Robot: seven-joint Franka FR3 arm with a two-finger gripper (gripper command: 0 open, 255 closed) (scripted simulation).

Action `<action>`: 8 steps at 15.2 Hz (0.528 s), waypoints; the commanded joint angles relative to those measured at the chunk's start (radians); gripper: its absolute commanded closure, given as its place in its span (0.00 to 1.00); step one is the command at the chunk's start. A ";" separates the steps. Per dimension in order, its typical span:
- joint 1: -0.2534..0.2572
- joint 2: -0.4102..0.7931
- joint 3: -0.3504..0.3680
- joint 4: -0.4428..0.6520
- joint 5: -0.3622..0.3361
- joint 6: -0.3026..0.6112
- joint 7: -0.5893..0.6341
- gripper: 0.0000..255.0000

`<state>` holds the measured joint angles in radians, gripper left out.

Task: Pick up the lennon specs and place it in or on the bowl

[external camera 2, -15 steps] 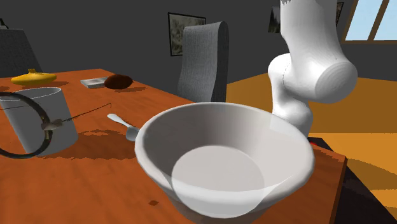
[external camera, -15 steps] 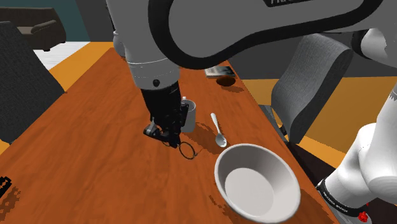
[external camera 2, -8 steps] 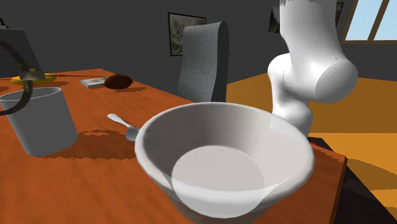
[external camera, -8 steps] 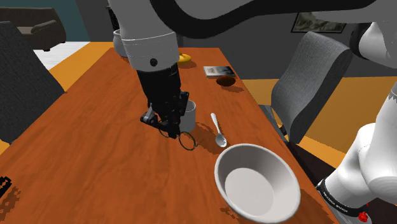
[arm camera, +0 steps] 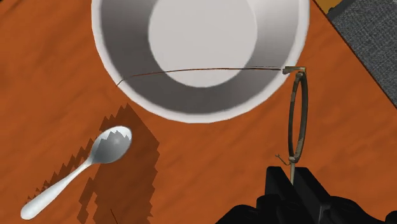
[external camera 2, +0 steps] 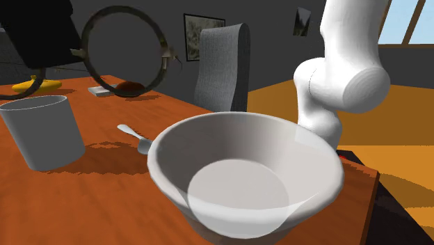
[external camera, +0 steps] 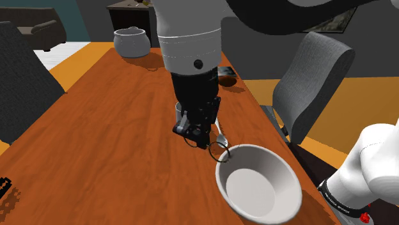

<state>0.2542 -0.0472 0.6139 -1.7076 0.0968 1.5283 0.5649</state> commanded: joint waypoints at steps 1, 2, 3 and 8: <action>0.003 -0.085 -0.003 -0.079 0.048 0.008 -0.009 1.00; 0.006 -0.127 -0.007 -0.114 0.071 0.008 -0.014 1.00; 0.012 -0.168 -0.011 -0.148 0.093 0.006 -0.019 1.00; 0.057 -0.364 -0.036 -0.294 0.189 -0.021 -0.030 1.00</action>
<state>0.2997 -0.3539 0.5901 -1.9586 0.2601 1.5165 0.5447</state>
